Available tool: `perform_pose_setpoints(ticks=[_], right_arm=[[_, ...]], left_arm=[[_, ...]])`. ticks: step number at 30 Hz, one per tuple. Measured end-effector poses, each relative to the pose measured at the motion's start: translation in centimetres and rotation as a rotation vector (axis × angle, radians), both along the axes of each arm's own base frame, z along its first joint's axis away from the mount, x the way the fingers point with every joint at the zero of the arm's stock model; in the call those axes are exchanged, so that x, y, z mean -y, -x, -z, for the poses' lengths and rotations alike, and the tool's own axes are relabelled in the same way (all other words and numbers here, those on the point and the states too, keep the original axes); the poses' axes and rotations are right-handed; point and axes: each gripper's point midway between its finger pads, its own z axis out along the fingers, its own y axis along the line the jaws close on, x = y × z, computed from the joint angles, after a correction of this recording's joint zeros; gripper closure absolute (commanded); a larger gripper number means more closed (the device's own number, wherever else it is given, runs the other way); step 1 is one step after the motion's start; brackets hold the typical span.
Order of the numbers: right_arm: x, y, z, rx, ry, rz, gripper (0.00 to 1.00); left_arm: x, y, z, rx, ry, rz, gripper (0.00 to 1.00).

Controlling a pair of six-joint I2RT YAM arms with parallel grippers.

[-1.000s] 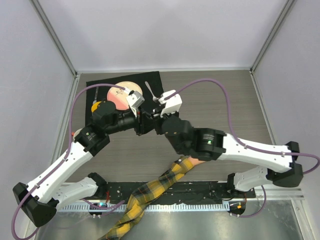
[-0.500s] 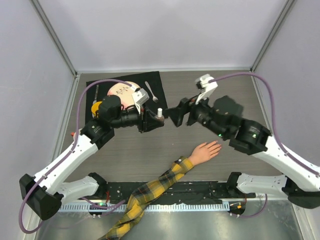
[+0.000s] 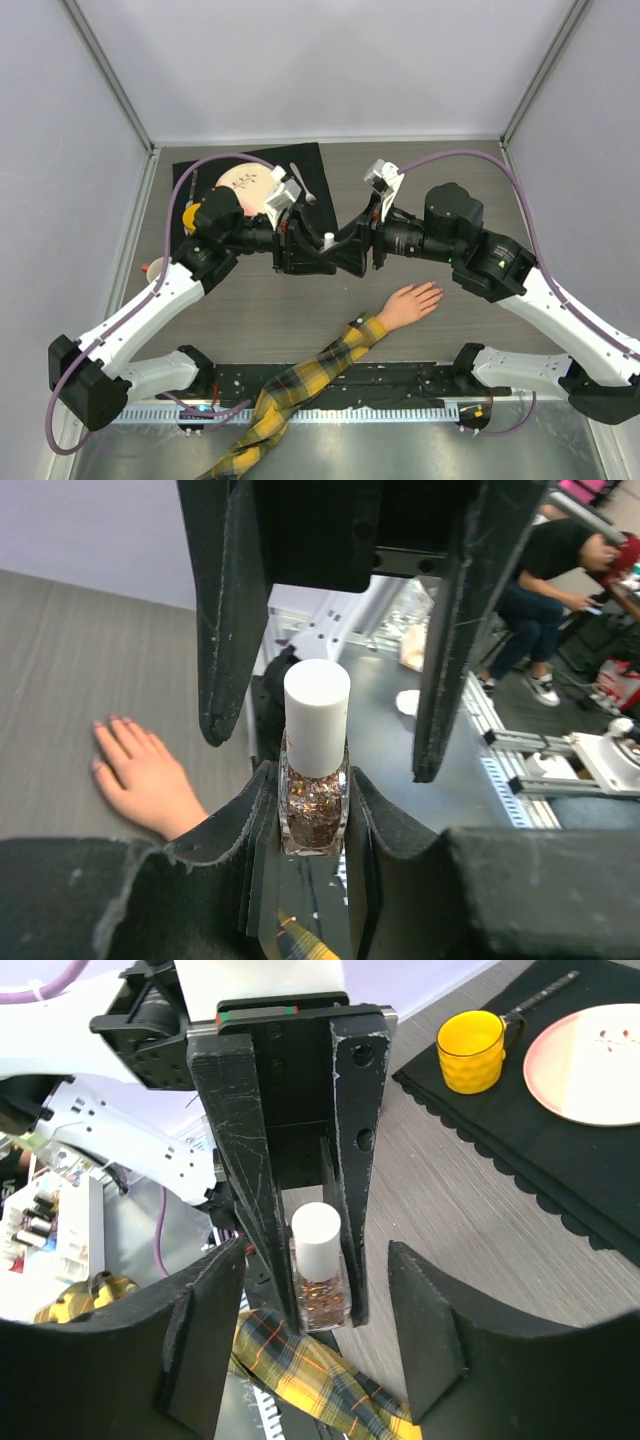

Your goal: Paint the nails

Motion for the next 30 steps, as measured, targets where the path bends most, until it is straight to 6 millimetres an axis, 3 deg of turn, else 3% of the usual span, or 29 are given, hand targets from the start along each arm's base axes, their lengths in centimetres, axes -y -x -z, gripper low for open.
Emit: perform_pose_setpoints(ticks=[12, 17, 21, 26, 30], right_arm=[[-0.3, 1.1, -0.9, 0.011, -0.039, -0.1, 0.68], [-0.5, 1.3, -0.6, 0.008, -0.041, -0.12, 0.98], [-0.5, 1.0, -0.5, 0.01, -0.041, -0.119, 0.99], [-0.4, -0.8, 0.6, 0.006, -0.012, -0.031, 0.99], [-1.0, -3.7, 2.2, 0.04, 0.106, 0.328, 0.99]], left_arm=[[-0.4, 1.6, -0.8, -0.013, 0.02, 0.098, 1.0], [-0.5, 1.8, -0.8, -0.015, 0.021, 0.109, 1.0], [-0.4, 1.5, -0.7, -0.014, 0.021, 0.094, 1.0], [-0.2, -0.9, 0.3, 0.0, -0.022, -0.084, 1.0], [-0.7, -4.9, 2.1, 0.006, -0.125, -0.34, 1.0]])
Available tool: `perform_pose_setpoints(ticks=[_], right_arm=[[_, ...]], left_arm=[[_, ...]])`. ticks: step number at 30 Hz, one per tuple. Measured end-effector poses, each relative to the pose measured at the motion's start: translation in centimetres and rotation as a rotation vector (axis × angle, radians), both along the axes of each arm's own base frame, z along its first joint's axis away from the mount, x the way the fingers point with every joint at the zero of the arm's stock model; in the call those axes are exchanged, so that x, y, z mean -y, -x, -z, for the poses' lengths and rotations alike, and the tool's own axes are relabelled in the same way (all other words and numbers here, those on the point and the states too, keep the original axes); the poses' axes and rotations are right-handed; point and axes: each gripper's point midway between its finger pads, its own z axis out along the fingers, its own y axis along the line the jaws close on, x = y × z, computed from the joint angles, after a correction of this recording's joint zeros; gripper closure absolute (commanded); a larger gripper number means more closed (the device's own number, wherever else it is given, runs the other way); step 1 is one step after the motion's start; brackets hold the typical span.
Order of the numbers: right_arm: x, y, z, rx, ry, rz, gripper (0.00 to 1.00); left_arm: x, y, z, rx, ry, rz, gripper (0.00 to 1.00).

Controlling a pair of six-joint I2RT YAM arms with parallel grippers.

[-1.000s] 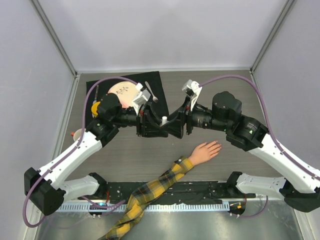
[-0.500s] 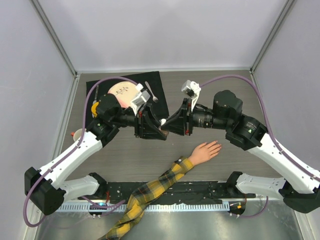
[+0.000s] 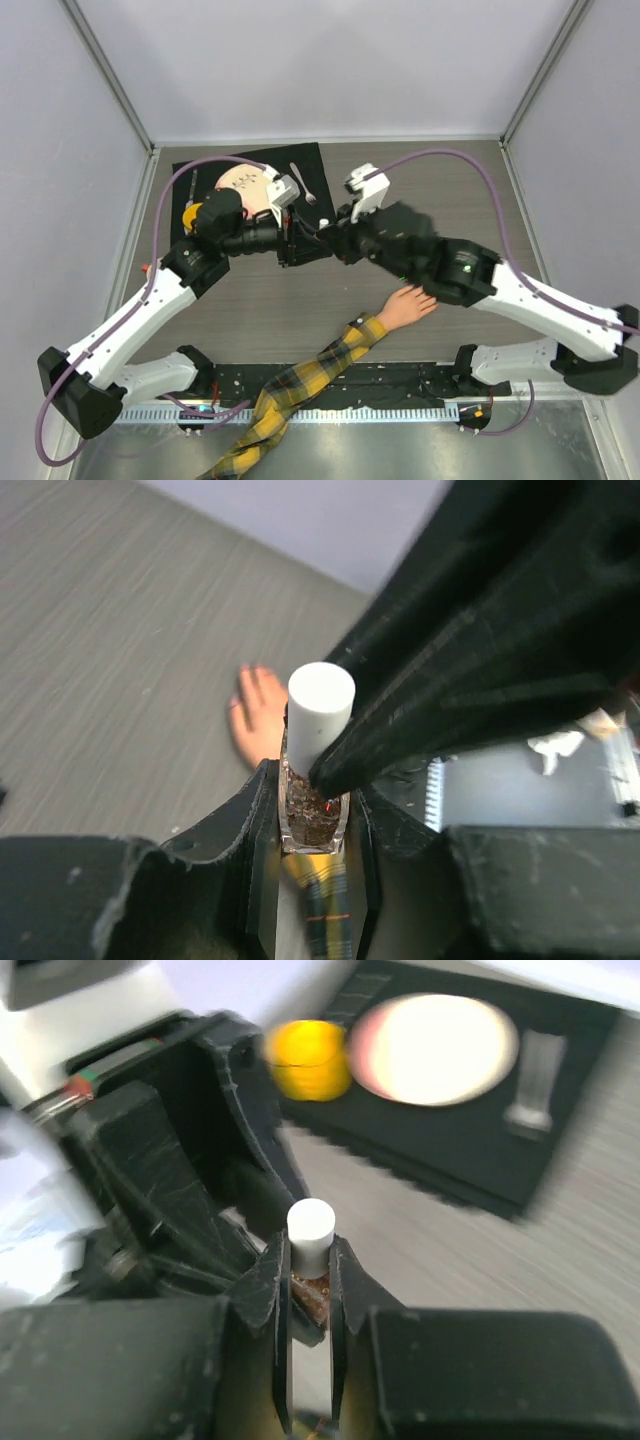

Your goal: Paint the nails

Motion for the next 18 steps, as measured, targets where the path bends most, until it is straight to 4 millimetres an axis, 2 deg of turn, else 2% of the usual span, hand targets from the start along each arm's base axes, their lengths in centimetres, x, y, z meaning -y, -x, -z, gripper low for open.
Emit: perform_pose_setpoints(ticks=[2, 5, 6, 8, 9, 10, 13, 16, 18], right_arm=[[-0.3, -0.7, 0.8, 0.02, 0.107, 0.191, 0.99], [-1.2, -1.9, 1.3, 0.068, 0.199, 0.388, 0.99], [-1.3, -2.2, 1.5, 0.077, 0.212, 0.425, 0.95], [-1.4, -2.5, 1.7, 0.082, 0.23, 0.45, 0.81], [-1.4, -2.5, 1.7, 0.082, 0.234, 0.449, 0.69], [-1.4, -2.5, 1.7, 0.081, 0.234, 0.438, 0.65], [-1.3, -2.3, 1.5, 0.052, 0.224, 0.344, 0.45], [-0.2, -2.1, 1.2, -0.003, 0.172, 0.224, 0.38], [0.7, -1.3, 0.8, -0.04, 0.111, 0.107, 0.35]], left_arm=[[-0.5, -0.7, 0.9, 0.008, -0.043, -0.062, 1.0], [-1.3, -2.0, 1.6, 0.036, -0.084, -0.144, 1.0], [-1.5, -2.3, 1.8, 0.043, -0.095, -0.156, 1.0], [-1.6, -2.5, 2.1, 0.054, -0.108, -0.159, 1.0], [-1.6, -2.6, 2.1, 0.062, -0.11, -0.159, 1.0], [-1.6, -2.6, 2.1, 0.067, -0.11, -0.155, 1.0], [-1.4, -2.0, 2.1, 0.064, -0.105, -0.12, 1.0], [-1.0, -1.0, 1.9, 0.05, -0.085, -0.055, 1.0], [-0.5, -0.1, 1.3, 0.043, -0.053, 0.008, 1.0]])
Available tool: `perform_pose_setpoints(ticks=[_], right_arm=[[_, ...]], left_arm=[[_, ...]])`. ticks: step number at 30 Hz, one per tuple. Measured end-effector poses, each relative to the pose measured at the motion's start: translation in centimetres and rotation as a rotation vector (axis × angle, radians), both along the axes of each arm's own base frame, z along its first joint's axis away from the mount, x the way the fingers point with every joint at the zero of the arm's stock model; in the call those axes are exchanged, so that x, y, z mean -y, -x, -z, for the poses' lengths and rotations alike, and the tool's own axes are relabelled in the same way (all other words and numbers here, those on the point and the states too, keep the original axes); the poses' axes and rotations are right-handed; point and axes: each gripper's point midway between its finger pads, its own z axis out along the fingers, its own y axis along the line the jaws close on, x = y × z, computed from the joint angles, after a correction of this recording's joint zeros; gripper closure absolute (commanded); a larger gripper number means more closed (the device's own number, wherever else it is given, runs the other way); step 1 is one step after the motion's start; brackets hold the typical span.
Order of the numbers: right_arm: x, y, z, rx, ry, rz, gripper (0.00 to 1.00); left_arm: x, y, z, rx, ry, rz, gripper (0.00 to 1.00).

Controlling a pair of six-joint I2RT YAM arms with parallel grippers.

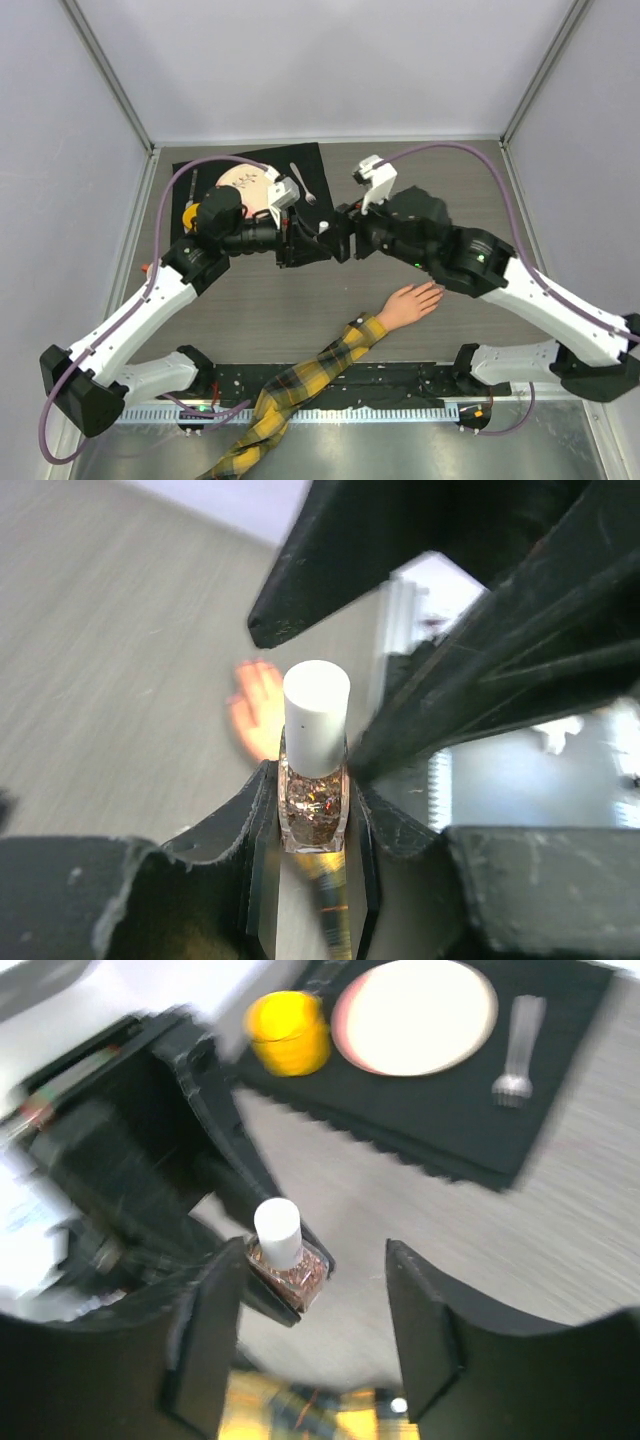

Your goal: Paint the nails

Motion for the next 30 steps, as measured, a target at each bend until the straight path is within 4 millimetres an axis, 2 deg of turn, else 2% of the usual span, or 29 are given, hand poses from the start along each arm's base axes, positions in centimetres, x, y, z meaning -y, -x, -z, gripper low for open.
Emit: perform_pose_setpoints(ticks=[3, 7, 14, 17, 23, 24, 25, 26, 30], right_arm=[[1.0, 1.6, -0.8, -0.027, -0.09, -0.136, 0.34], [1.6, 3.5, -2.1, -0.032, -0.186, -0.282, 0.38], [0.7, 4.8, -3.7, -0.027, -0.269, -0.425, 0.59], [0.4, 5.2, -3.9, -0.032, -0.284, -0.463, 0.64], [0.2, 5.6, -3.8, -0.042, -0.292, -0.495, 0.82], [0.2, 5.6, -3.8, -0.043, -0.291, -0.497, 0.86], [0.3, 5.5, -3.8, -0.041, -0.289, -0.496, 0.95], [0.3, 5.4, -3.7, -0.04, -0.287, -0.495, 0.99], [0.3, 4.4, -2.8, -0.039, -0.267, -0.458, 0.99]], left_arm=[[0.6, 1.5, -1.2, -0.014, 0.059, 0.107, 1.0], [1.2, 3.7, -2.9, -0.051, 0.143, 0.265, 1.0], [1.2, 5.4, -3.4, -0.101, 0.174, 0.385, 1.0], [1.1, 5.7, -3.7, -0.094, 0.181, 0.403, 1.0], [1.0, 6.0, -3.9, -0.099, 0.184, 0.42, 1.0], [1.0, 6.0, -3.9, -0.1, 0.184, 0.419, 1.0], [1.1, 6.0, -3.8, -0.101, 0.183, 0.413, 1.0], [1.1, 5.9, -3.8, -0.101, 0.182, 0.404, 1.0], [1.2, 4.6, -3.0, -0.092, 0.146, 0.298, 1.0]])
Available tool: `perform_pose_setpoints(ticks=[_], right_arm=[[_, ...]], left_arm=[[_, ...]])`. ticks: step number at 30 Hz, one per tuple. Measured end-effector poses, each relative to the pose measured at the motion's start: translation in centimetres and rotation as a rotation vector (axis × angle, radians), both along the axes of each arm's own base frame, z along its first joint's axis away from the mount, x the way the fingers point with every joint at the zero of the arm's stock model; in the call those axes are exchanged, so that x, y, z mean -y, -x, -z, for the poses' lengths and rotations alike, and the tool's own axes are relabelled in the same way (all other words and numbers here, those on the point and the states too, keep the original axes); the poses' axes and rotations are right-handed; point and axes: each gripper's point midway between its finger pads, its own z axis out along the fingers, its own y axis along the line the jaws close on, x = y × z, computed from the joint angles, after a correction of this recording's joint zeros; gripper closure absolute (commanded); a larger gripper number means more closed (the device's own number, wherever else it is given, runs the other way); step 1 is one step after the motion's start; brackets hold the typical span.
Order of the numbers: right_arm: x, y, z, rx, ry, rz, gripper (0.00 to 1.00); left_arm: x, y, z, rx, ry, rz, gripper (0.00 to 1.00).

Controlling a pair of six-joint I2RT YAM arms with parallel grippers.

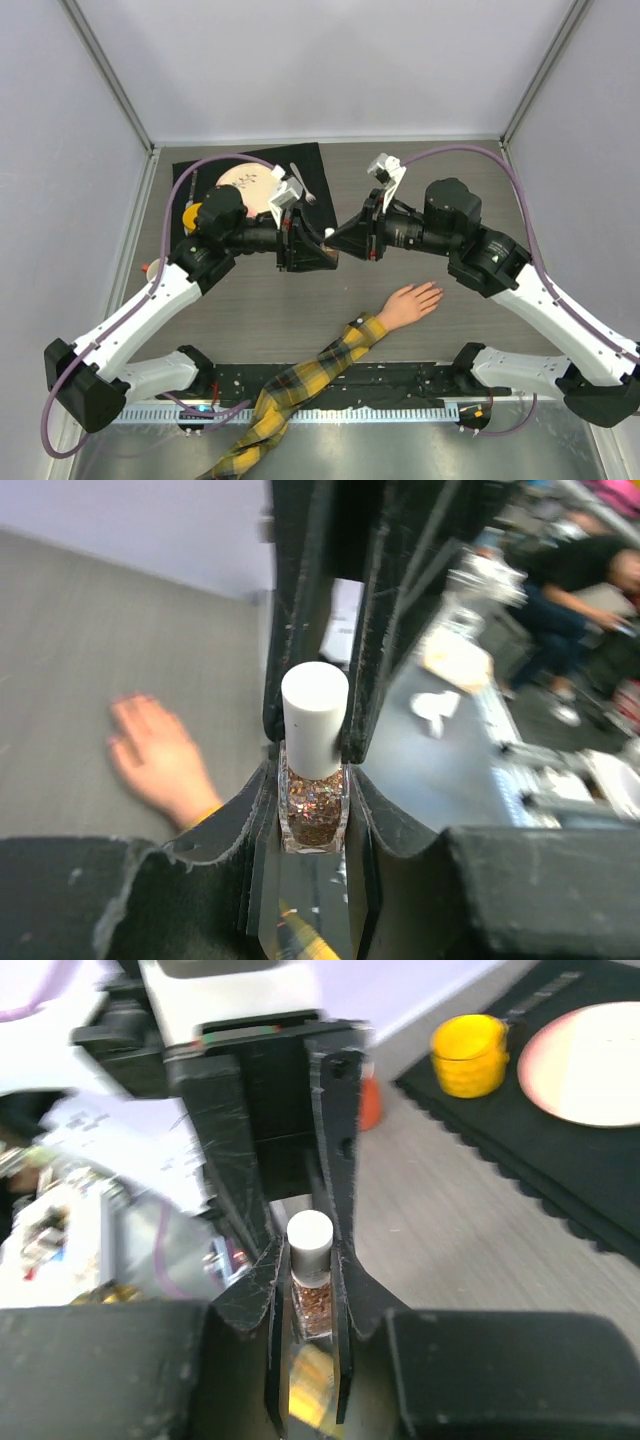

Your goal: Paint the nails

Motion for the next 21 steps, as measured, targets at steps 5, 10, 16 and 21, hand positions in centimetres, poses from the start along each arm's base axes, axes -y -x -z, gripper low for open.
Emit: perform_pose_setpoints(ticks=[5, 10, 16, 21], right_arm=[[-0.4, -3.8, 2.0, 0.022, 0.095, 0.296, 0.99], [-1.8, -6.1, 4.3, 0.089, 0.33, 0.705, 0.99], [-1.9, -6.2, 4.6, 0.112, 0.355, 0.75, 0.53], [-0.2, -5.1, 3.0, 0.026, 0.228, 0.537, 0.38]], left_arm=[[-0.3, -4.8, 2.1, 0.003, -0.13, -0.315, 1.0], [-1.7, -7.3, 4.7, 0.012, -0.251, -0.492, 1.0], [-2.0, -7.5, 5.1, 0.032, -0.269, -0.496, 1.0], [-1.0, -5.2, 3.8, 0.032, -0.179, -0.331, 1.0]])
